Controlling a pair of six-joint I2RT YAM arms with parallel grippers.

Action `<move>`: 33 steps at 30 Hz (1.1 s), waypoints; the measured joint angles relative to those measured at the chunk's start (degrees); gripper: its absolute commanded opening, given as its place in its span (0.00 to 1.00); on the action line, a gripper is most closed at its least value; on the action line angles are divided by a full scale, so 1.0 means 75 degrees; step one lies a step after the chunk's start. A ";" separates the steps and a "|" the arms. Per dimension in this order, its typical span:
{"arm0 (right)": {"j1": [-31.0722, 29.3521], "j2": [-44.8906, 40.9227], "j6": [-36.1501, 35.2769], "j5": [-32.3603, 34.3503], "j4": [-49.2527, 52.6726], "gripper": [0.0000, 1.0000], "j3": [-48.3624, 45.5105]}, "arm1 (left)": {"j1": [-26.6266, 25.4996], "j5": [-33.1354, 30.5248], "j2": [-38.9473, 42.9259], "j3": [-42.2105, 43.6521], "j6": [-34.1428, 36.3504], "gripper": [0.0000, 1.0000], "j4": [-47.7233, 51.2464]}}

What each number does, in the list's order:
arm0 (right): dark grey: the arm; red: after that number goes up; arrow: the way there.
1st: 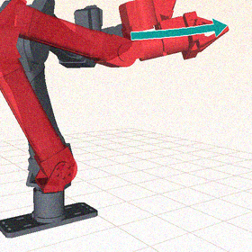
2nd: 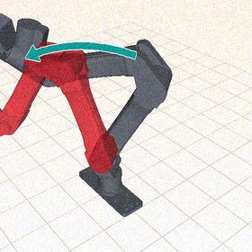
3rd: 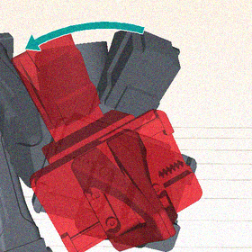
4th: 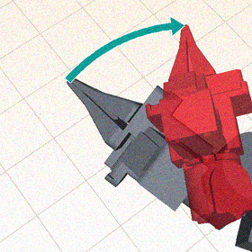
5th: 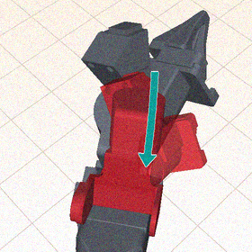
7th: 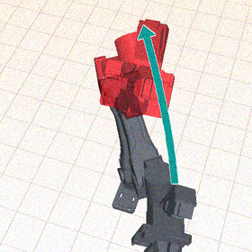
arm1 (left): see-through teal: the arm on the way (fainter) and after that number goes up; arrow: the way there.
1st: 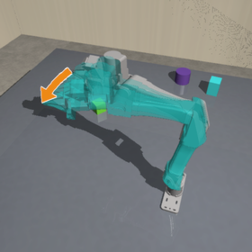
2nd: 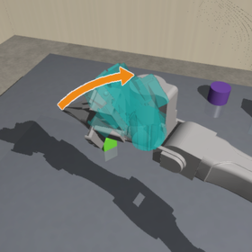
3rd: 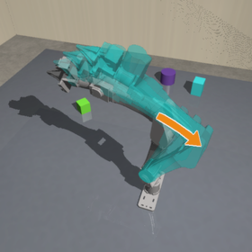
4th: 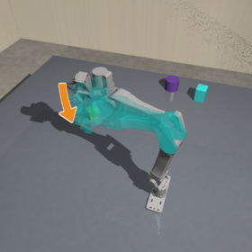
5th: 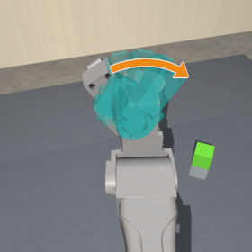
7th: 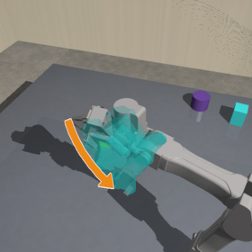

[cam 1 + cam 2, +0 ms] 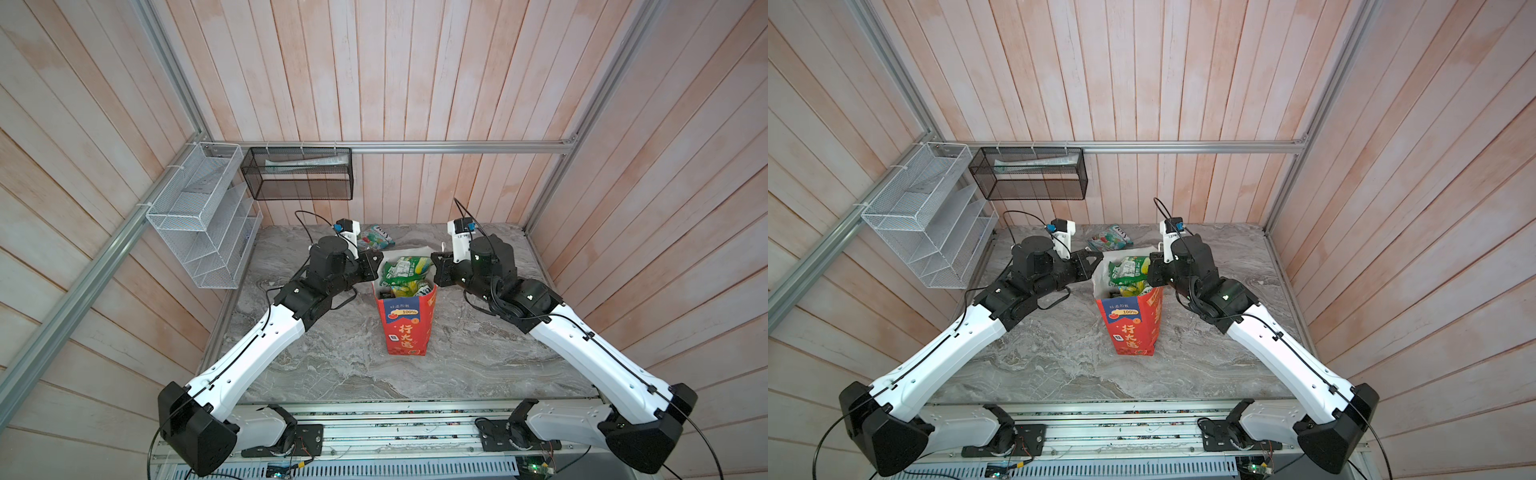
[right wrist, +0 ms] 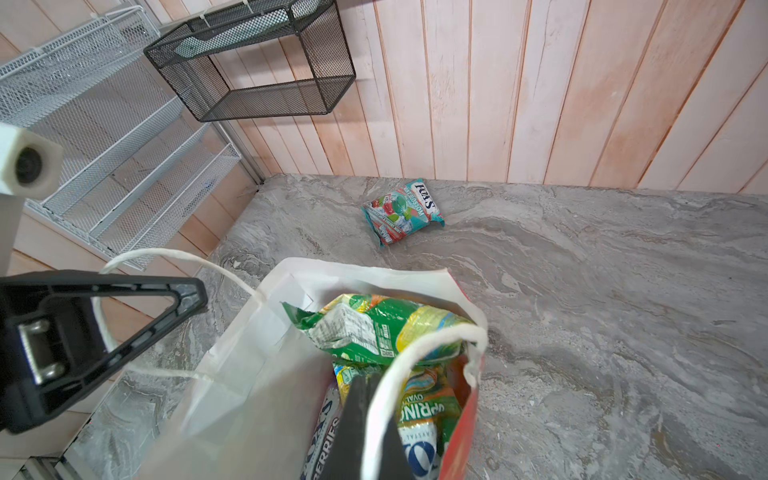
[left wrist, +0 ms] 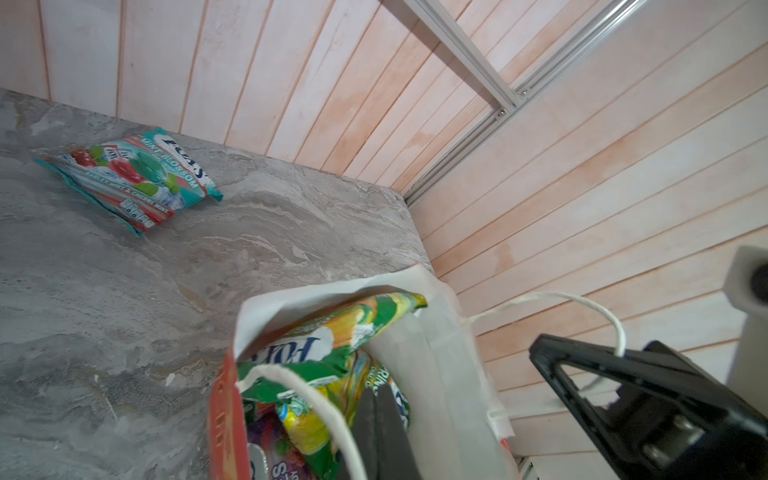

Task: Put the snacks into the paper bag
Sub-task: 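Lower the bag upright onto the table with both grippers and release it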

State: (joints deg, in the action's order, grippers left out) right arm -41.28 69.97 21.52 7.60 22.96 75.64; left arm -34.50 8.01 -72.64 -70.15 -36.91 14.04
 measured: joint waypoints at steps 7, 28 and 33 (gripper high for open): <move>0.0143 -0.1005 0.0006 -0.0149 -0.0286 0.00 -0.1105 | -0.0571 -0.0105 0.0833 0.1125 0.0259 0.01 -0.0828; 0.0184 -0.2894 0.0297 0.0213 -0.0667 0.00 -0.2699 | -0.0571 -0.0970 0.3815 0.2722 0.1297 0.98 -0.1609; 0.0184 -0.2911 0.0303 0.0455 -0.0653 0.00 -0.2704 | -0.0571 -0.1766 0.3786 0.2879 0.1288 1.00 -0.1577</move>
State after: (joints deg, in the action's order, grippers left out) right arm -39.90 48.14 23.79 11.00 18.06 55.35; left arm -38.79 -5.23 -44.25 -48.56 -27.24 2.22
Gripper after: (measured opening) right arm 0.041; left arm 0.999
